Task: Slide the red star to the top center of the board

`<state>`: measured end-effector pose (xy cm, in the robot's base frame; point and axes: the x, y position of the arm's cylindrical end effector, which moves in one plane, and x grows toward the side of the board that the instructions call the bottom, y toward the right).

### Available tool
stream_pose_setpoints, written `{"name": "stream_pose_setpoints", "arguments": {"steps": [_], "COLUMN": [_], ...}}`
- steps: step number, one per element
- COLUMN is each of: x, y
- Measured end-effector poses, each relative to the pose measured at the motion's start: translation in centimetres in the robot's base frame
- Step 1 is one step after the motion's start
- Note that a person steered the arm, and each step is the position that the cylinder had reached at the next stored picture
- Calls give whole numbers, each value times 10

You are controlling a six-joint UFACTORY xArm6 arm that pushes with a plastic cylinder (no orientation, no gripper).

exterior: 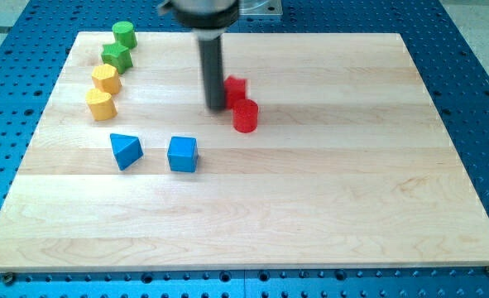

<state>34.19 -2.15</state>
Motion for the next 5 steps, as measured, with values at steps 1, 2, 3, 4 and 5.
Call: {"name": "stream_pose_setpoints", "arguments": {"steps": [1,2,3,4,5], "x": [19,25,-49,-44,-20], "y": [32,54,46,45,91]}}
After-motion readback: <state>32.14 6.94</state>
